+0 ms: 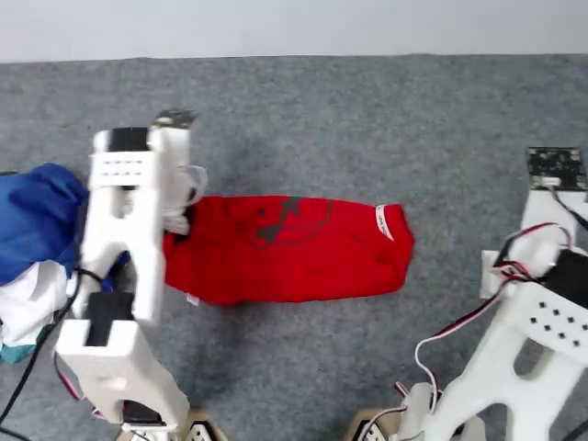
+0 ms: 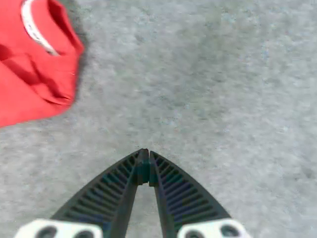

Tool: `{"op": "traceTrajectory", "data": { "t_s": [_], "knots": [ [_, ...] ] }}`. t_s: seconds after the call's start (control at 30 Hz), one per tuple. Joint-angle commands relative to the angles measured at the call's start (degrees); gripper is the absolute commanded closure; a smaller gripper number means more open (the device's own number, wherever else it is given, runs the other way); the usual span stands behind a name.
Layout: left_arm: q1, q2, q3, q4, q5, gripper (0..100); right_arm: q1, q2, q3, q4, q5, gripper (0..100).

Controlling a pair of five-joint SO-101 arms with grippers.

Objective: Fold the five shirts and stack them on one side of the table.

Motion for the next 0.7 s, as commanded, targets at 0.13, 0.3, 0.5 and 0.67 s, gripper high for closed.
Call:
{"op": "traceTrajectory", "data": {
  "t_s": [0.13,0.3,0.5,0.67],
  "knots": [
    [16.8,-2.4,-8.2,1.8,6.6,100,12.4,-1.3,-2.4,-2.8,10.0,98.8],
    [21.5,4.0,-15.3,1.8,7.0,100,17.5,-1.0,-2.3,-2.9,14.0,98.8],
    [26.9,12.6,-24.9,1.8,7.0,100,19.5,-1.5,-1.1,-2.9,15.1,98.8],
    [32.4,17.1,-33.5,1.8,7.0,100,19.3,-1.5,1.6,-2.9,14.9,98.8]
  ]
}}
